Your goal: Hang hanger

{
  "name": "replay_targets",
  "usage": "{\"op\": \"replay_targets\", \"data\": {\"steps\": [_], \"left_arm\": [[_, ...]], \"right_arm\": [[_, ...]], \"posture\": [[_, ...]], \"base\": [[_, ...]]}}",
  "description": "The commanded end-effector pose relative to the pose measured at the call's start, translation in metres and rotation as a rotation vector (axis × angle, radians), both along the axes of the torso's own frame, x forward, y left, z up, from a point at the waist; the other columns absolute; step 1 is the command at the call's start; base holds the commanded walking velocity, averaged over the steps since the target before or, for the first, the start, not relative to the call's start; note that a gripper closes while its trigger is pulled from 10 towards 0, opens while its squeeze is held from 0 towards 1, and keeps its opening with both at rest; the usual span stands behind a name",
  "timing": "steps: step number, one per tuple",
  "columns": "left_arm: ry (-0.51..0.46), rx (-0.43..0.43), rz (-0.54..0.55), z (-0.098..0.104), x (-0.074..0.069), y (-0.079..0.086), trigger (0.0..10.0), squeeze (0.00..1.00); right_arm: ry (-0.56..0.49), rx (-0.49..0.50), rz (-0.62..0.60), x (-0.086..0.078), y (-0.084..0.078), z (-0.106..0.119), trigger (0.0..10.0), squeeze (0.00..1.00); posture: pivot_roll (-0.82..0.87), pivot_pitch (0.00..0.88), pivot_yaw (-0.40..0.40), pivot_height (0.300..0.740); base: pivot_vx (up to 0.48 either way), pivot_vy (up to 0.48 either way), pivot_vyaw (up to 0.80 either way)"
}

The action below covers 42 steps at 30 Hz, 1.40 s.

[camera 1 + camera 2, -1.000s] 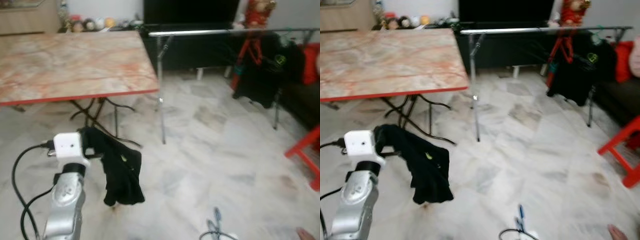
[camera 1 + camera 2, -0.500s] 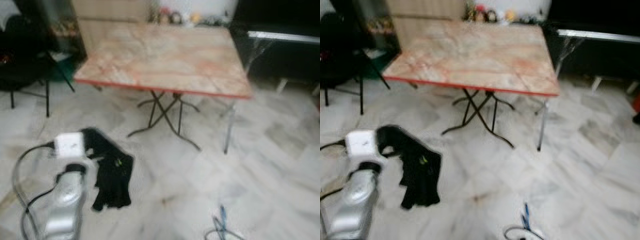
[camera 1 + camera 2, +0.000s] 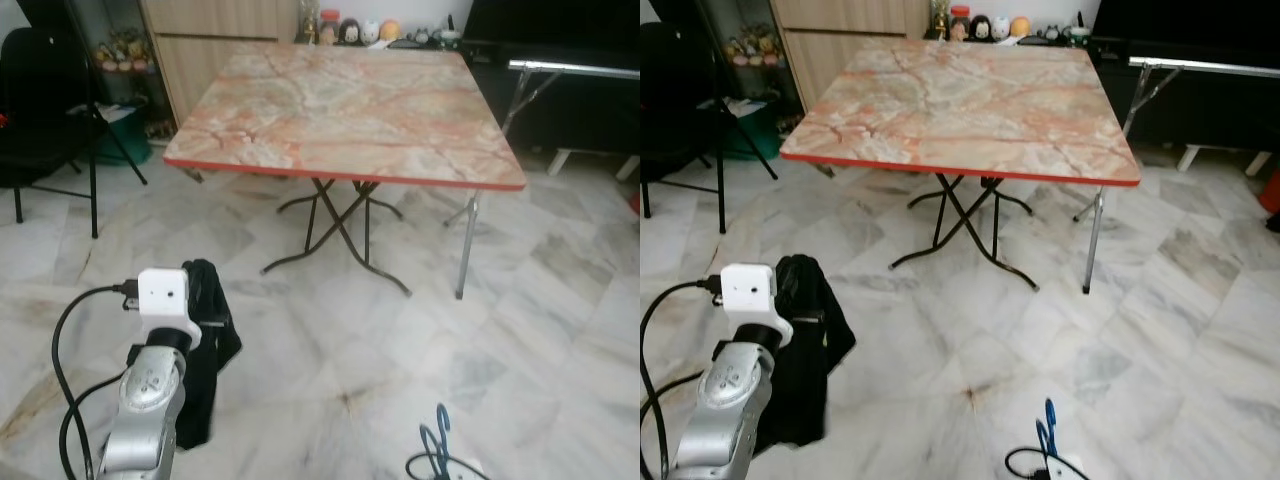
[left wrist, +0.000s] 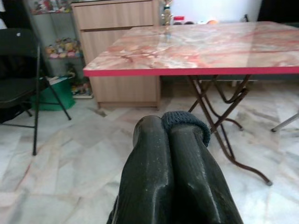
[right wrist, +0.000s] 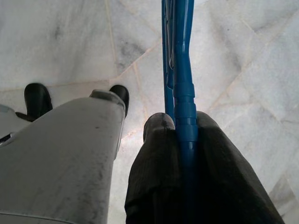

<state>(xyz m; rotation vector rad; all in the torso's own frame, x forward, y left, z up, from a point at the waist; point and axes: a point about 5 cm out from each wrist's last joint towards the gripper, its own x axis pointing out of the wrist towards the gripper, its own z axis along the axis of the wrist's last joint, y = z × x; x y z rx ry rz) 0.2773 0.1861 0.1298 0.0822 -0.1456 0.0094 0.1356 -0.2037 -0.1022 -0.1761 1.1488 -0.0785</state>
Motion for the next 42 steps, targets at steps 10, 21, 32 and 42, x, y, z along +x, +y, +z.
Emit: {"op": "replay_targets", "data": {"steps": [10,21,32,42], "left_arm": [[-0.063,-0.015,-0.014,0.0138,-0.0005,0.0002,10.0,0.0],[-0.08,-0.024,-0.023,0.0159,-0.001,-0.0011,10.0,0.0],[-0.091,-0.023,-0.027,0.0182,-0.0019,0.0008,10.0,0.0],[-0.088,-0.023,-0.028,0.0176,-0.003,0.0005,10.0,0.0]], "right_arm": [[-0.001,0.016,-0.003,-0.0014,0.0017,-0.0007,10.0,0.0],[-0.013,0.019,-0.021,0.0006,0.0011,0.0001,10.0,0.0],[-0.003,0.023,-0.017,-0.0021,0.0056,-0.0015,10.0,0.0],[-0.008,0.024,-0.024,-0.0008,0.0051,-0.001,10.0,0.0]], "posture": [[0.02,0.039,-0.007,0.74],[0.01,0.022,-0.006,0.74],[0.02,0.007,-0.004,0.74],[0.02,0.022,-0.006,0.74]], "base": [[0.025,0.0,0.0],[0.315,0.0,0.0],[0.376,0.0,0.0],[0.382,0.0,0.0]]}}
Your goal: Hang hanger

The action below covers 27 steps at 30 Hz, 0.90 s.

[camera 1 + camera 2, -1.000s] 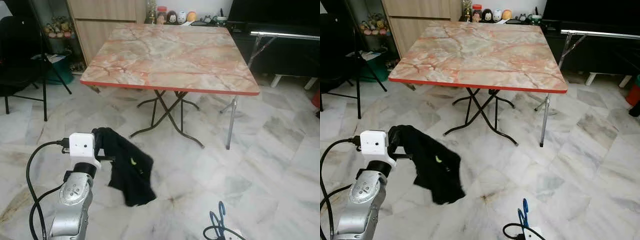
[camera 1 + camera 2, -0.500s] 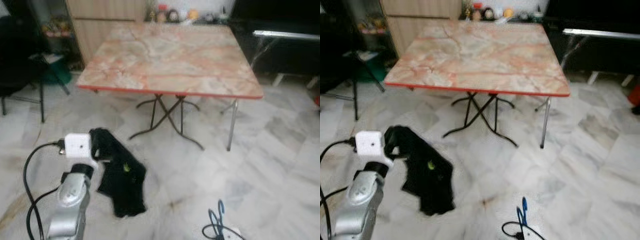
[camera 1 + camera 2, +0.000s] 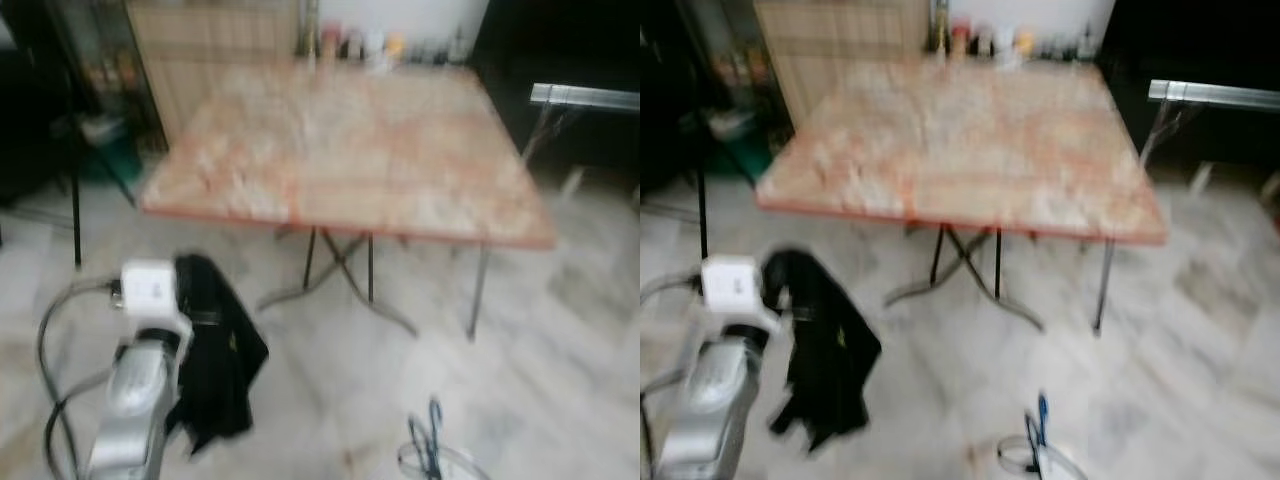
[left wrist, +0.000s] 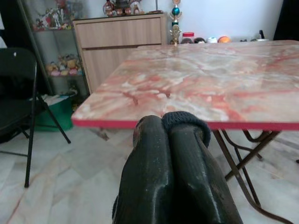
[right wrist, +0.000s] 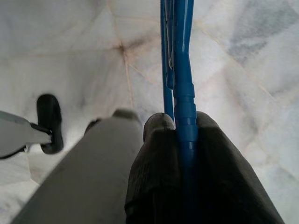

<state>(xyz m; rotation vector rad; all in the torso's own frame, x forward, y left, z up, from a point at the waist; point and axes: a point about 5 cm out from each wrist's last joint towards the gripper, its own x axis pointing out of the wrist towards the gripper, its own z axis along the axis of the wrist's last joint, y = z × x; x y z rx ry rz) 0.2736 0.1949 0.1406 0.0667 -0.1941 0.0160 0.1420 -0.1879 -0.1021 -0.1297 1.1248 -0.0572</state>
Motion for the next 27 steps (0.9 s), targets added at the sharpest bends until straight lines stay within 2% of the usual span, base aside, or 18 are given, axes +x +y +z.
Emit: {"op": "replay_targets", "data": {"steps": [1,17,22,27], "left_arm": [[-0.039,-0.007,-0.031,0.007,0.001,-0.008,10.0,0.0],[-0.05,-0.006,-0.023,0.01,-0.001,-0.007,10.0,0.0],[-0.088,-0.011,-0.035,0.021,-0.005,-0.008,10.0,0.0],[-0.107,-0.003,-0.031,0.031,-0.003,-0.005,10.0,0.0]], "right_arm": [[0.017,-0.023,-0.019,-0.007,-0.011,-0.001,10.0,0.0],[0.018,-0.023,0.004,-0.005,-0.009,-0.001,10.0,0.0],[0.02,-0.022,0.013,-0.005,-0.008,-0.001,10.0,0.0],[0.023,-0.022,0.015,-0.005,-0.008,-0.001,10.0,0.0]], "posture": [[0.02,0.022,-0.006,0.74],[0.03,0.031,-0.01,0.74],[0.03,0.031,-0.01,0.74],[0.04,0.04,-0.009,0.74]], "base": [[0.386,0.0,0.0],[0.353,0.0,0.0],[0.0,0.0,0.0],[0.0,0.0,0.0]]}}
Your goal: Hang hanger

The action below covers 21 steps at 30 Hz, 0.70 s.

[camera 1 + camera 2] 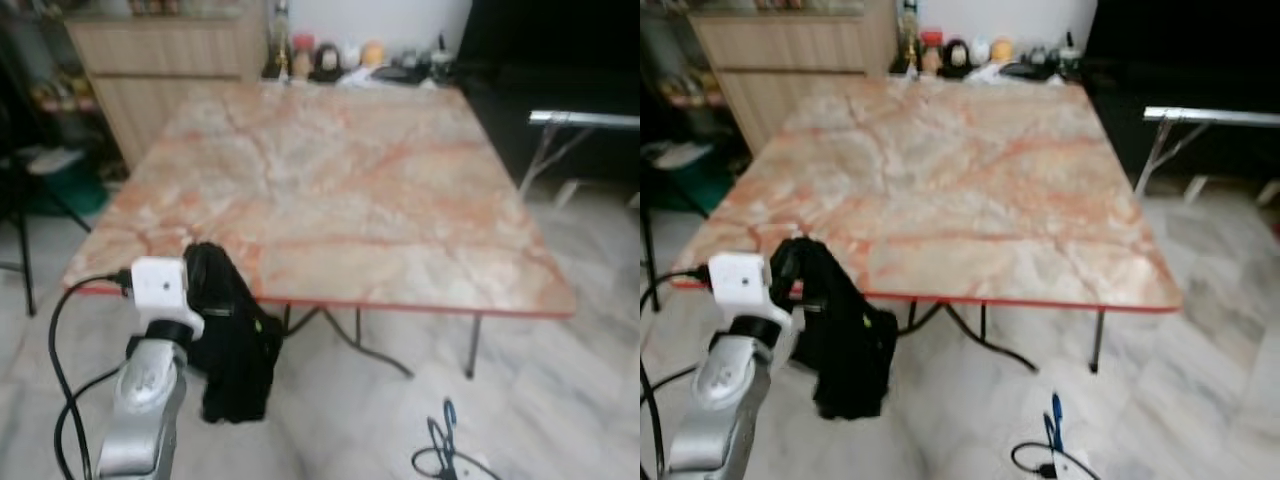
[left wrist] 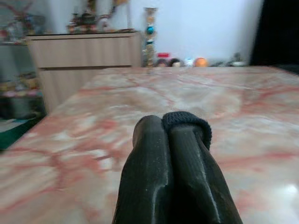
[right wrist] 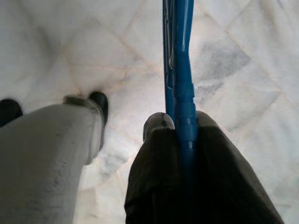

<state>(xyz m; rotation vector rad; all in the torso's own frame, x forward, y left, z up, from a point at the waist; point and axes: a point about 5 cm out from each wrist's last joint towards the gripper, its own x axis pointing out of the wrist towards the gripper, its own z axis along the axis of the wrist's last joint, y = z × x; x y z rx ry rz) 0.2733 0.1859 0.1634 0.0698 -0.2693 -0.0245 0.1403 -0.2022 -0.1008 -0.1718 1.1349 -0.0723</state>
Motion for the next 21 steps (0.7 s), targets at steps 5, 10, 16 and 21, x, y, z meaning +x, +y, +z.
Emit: {"op": "replay_targets", "data": {"steps": [5,10,16,21], "left_arm": [[-0.134,0.045,-0.03,0.053,0.03,0.003,10.0,0.0],[-0.235,0.103,-0.1,0.103,0.068,-0.013,10.0,0.0],[-0.243,0.106,-0.124,0.119,0.086,-0.023,10.0,0.0],[-0.276,0.041,-0.121,0.126,0.091,-0.024,10.0,0.0]], "right_arm": [[0.014,0.026,0.004,-0.003,0.009,-0.003,10.0,0.0],[0.003,0.038,-0.009,-0.001,0.012,-0.002,10.0,0.0],[0.002,0.042,-0.016,-0.001,0.014,-0.002,10.0,0.0],[-0.001,0.046,-0.034,-0.001,0.016,-0.003,10.0,0.0]], "posture": [[0.05,0.032,-0.002,0.74],[0.06,0.017,0.006,0.74],[0.05,0.013,0.016,0.74],[0.05,0.012,0.023,0.74]], "base": [[0.0,0.0,0.0],[0.0,0.0,0.0],[0.0,0.0,0.0],[0.0,0.0,0.0]]}}
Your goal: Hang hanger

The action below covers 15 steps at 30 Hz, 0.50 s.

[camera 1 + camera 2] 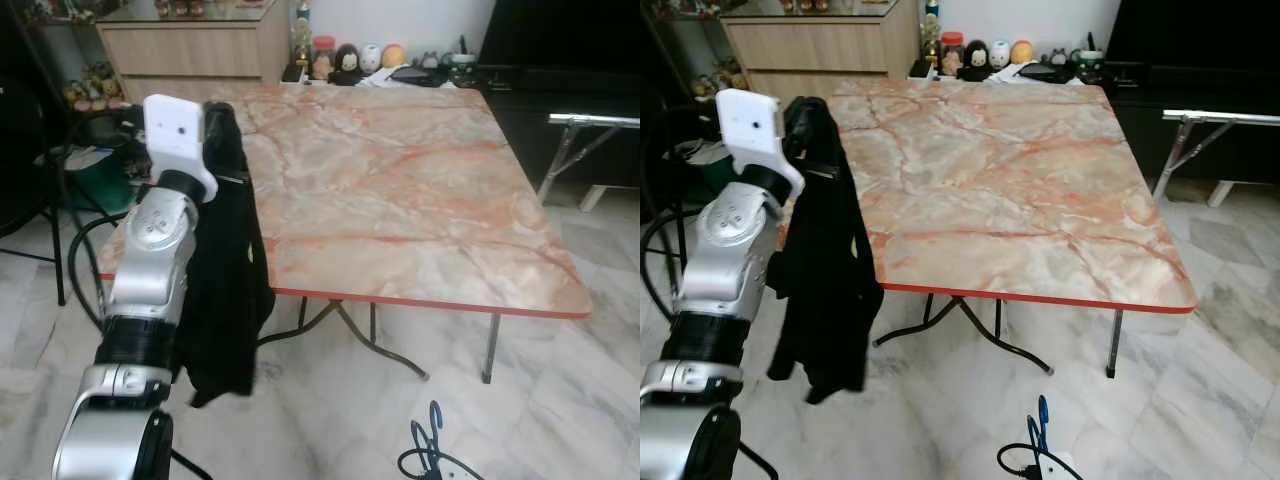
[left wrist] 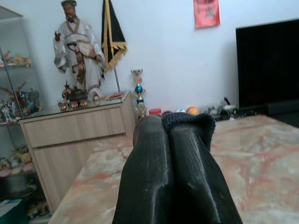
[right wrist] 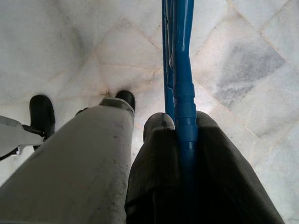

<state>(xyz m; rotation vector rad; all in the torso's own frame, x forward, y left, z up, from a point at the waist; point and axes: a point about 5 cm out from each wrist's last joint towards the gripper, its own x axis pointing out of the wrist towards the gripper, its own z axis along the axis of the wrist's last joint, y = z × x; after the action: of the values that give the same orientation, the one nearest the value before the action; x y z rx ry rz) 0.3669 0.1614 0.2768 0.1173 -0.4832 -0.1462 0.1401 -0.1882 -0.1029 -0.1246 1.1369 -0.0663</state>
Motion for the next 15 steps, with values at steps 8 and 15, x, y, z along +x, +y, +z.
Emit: {"op": "replay_targets", "data": {"steps": [8,15], "left_arm": [[-0.087,-0.041,0.051,0.015,-0.005,0.014,10.0,0.0],[-0.124,-0.043,0.062,0.029,-0.004,0.016,10.0,0.0]], "right_arm": [[0.018,0.005,-0.004,-0.004,0.003,-0.002,10.0,0.0],[0.012,0.01,-0.011,-0.003,0.004,-0.002,10.0,0.0]], "posture": [[0.06,0.017,0.022,0.74],[0.06,0.011,0.02,0.74]], "base": [[0.243,0.0,0.0],[0.358,0.0,0.0]]}}
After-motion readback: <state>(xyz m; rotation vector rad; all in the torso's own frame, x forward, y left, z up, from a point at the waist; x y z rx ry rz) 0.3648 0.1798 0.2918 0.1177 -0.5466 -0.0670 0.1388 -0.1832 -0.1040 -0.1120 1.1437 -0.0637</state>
